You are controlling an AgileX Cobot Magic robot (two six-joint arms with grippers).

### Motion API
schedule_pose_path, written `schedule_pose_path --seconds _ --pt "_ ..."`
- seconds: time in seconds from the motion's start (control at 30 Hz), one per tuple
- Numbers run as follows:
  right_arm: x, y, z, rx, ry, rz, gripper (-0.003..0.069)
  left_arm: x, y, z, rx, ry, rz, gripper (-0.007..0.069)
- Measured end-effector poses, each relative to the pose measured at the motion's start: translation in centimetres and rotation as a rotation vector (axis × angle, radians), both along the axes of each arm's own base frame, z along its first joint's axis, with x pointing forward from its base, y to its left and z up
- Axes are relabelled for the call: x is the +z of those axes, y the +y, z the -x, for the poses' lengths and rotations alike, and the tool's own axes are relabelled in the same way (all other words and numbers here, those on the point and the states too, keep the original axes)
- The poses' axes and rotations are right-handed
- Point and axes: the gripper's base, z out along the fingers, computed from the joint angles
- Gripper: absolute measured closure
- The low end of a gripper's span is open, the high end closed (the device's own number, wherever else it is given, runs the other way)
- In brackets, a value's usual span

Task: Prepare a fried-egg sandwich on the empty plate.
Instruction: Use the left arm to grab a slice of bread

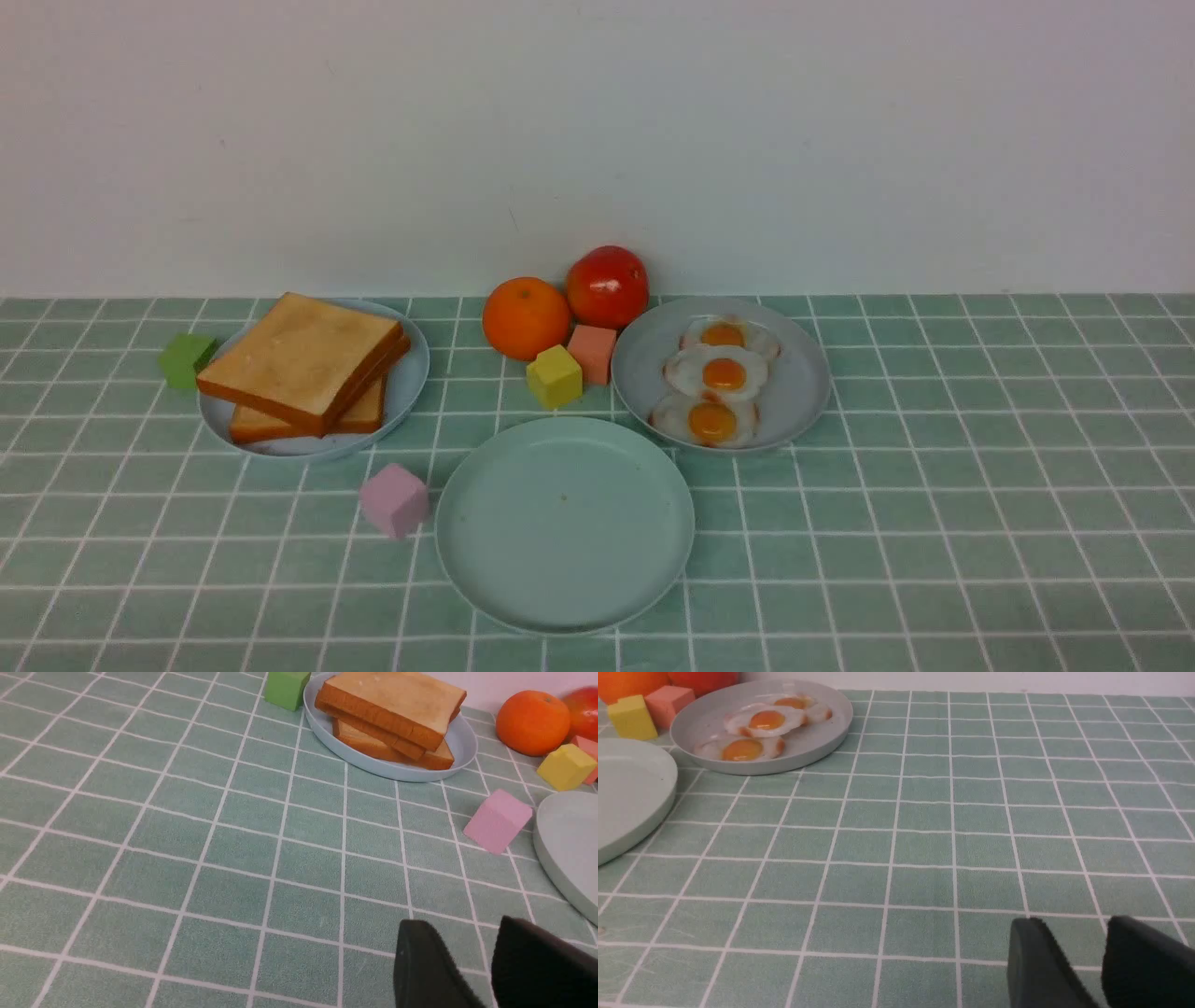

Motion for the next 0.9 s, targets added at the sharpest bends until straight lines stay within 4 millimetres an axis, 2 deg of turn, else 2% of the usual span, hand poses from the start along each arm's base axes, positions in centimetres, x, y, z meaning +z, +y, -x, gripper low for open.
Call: schedule_pose_path --seconds 0.7,0.77,0.9 --pt "0.0 0.0 0.0 0.000 0.000 0.000 0.0420 0.3 0.0 -0.1 0.002 -0.030 0.000 0.0386" --pt "0.0 0.0 0.0 0.000 0.000 0.000 0.0420 0.8 -0.1 -0.2 0.011 -0.094 0.064 0.0386" --pt "0.0 0.0 0.0 0.000 0.000 0.000 0.0420 2.2 -0.2 -0.4 0.057 -0.245 0.428 0.0386"
